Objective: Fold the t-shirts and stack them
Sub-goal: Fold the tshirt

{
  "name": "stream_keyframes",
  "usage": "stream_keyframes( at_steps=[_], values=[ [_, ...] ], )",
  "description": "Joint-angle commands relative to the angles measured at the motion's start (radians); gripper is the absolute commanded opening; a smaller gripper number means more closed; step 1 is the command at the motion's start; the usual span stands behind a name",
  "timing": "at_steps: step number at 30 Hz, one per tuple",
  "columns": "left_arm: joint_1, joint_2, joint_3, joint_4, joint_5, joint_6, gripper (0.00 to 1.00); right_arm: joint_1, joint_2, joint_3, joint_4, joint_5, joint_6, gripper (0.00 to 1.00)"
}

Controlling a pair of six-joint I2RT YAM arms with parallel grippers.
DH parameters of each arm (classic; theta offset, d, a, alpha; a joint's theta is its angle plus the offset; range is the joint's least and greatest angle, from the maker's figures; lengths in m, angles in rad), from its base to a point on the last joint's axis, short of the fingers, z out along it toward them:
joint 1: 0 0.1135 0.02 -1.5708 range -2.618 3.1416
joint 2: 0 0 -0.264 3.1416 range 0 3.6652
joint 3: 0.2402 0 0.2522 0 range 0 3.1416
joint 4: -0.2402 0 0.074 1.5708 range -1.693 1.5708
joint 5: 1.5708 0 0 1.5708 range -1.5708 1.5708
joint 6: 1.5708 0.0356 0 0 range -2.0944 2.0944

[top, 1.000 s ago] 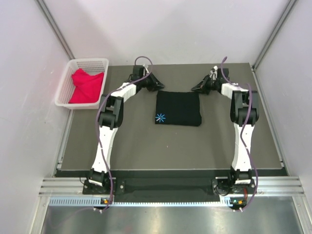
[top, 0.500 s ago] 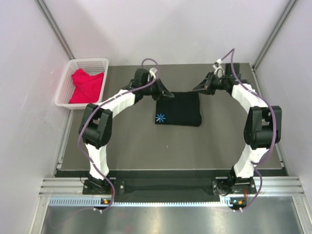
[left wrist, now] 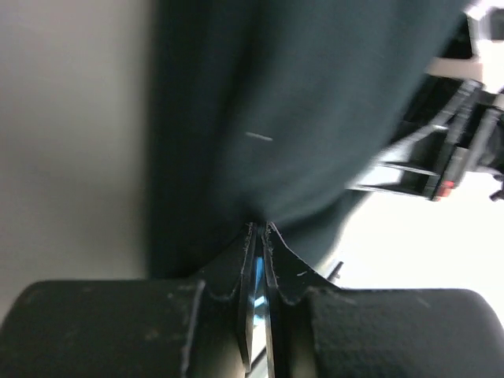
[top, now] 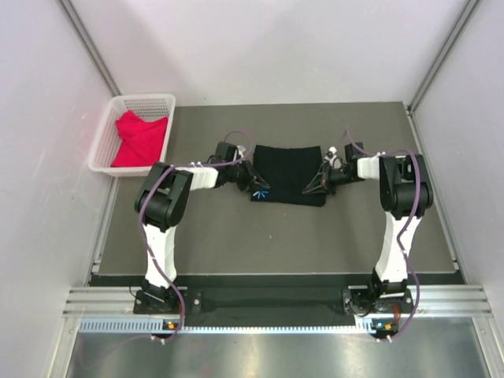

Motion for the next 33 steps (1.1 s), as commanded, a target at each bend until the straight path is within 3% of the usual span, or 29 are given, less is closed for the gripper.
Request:
stream_keyframes(
  at_steps=[1,4,9,12,17,24,28,33],
  values=[
    [0.041,0.008,0.038,-0.075,-0.029,0.125,0.12,-0.067,0.015,0.049,-0.04,0.045,-0.106,0.02],
    [0.039,-0.017,0.086,-0.175,-0.028,0.196,0.12,-0.05,-0.032,0.103,-0.121,0.062,-0.151,0.02],
    [0.007,-0.135,0.092,-0.183,-0.016,0.141,0.13,0.04,-0.144,0.166,-0.172,0.053,-0.113,0.03],
    [-0.024,-0.175,0.109,-0.155,-0.019,0.078,0.14,0.117,-0.181,0.158,-0.158,0.042,-0.073,0.04],
    [-0.048,-0.112,0.075,-0.059,-0.003,0.01,0.13,0.192,-0.118,0.094,-0.007,-0.007,0.013,0.04],
    [-0.015,-0.032,-0.084,-0.018,-0.061,0.023,0.1,0.133,0.017,0.017,-0.02,-0.005,-0.068,0.03],
    [0.033,-0.069,-0.13,-0.075,-0.095,0.079,0.1,0.027,-0.032,-0.043,-0.037,0.018,-0.096,0.02],
    [0.031,-0.149,-0.06,-0.256,-0.102,0.173,0.11,-0.009,-0.137,-0.024,-0.101,0.016,-0.106,0.02]
  ],
)
